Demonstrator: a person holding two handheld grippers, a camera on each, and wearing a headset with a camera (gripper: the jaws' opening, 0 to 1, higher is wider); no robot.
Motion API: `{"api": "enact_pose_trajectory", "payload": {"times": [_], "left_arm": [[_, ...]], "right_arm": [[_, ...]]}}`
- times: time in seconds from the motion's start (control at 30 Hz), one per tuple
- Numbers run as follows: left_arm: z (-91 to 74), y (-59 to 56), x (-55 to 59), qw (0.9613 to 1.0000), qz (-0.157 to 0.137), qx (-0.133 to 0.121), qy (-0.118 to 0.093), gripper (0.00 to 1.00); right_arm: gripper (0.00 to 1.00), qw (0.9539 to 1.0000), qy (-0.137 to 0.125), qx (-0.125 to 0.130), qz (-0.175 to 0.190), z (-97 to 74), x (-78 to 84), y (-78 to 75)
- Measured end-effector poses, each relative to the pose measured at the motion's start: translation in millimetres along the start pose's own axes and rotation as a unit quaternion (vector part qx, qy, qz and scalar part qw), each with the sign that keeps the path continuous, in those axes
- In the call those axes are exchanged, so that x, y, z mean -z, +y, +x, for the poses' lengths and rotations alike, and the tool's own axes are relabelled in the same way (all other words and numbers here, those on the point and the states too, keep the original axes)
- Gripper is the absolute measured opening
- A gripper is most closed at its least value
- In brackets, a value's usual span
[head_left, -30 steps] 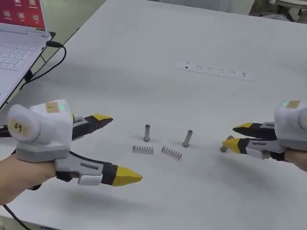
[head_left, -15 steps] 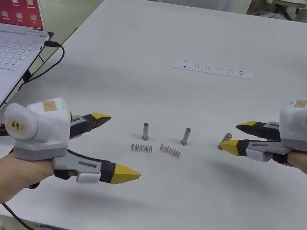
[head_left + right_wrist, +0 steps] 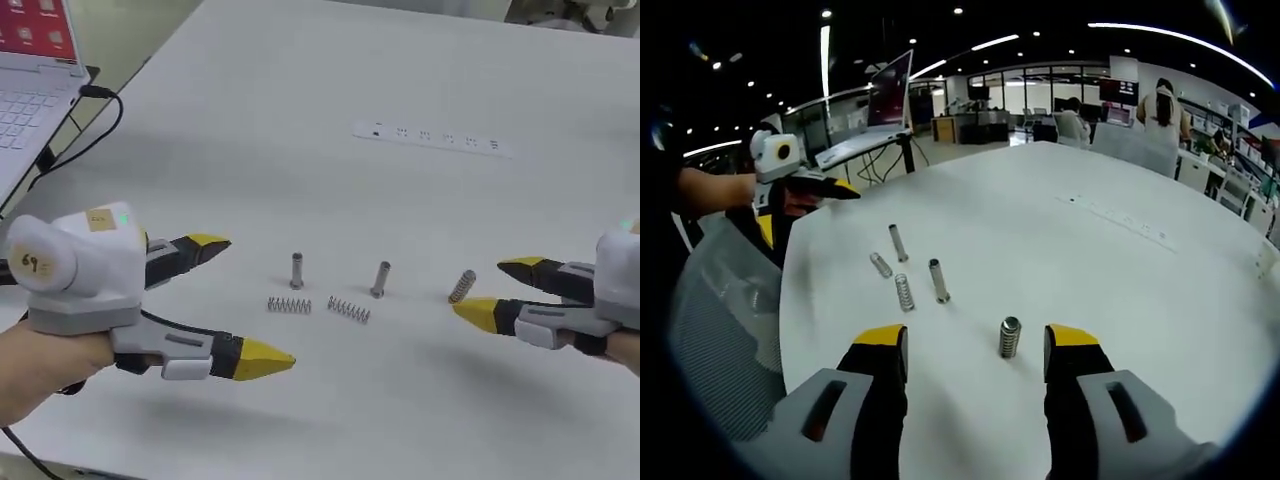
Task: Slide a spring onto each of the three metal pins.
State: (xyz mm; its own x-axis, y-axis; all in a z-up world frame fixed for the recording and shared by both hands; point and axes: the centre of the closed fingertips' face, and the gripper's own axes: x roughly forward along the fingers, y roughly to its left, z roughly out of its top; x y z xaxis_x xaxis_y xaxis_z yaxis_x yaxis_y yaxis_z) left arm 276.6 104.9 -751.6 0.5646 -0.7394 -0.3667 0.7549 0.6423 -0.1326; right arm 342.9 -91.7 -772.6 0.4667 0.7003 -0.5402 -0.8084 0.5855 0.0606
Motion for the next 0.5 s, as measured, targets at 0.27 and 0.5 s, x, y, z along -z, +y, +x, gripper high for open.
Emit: {"api": "enact_pose_trajectory", "payload": {"times": [0.27, 0.5], "left_arm": [[-1.0, 2.0, 1.9, 1.0, -0.001, -0.002, 0.001, 0.98], [-3.4, 5.3, 4.1, 0.9999, -0.008, -0.009, -0.001, 0.98]], "right_arm": [[0.59, 0.9999, -0.011, -0.003, 0.006, -6.3, 0.9, 12.3], [0.58, 0.9998, -0.01, -0.012, 0.009, -5.7, 8.2, 27.2]]}}
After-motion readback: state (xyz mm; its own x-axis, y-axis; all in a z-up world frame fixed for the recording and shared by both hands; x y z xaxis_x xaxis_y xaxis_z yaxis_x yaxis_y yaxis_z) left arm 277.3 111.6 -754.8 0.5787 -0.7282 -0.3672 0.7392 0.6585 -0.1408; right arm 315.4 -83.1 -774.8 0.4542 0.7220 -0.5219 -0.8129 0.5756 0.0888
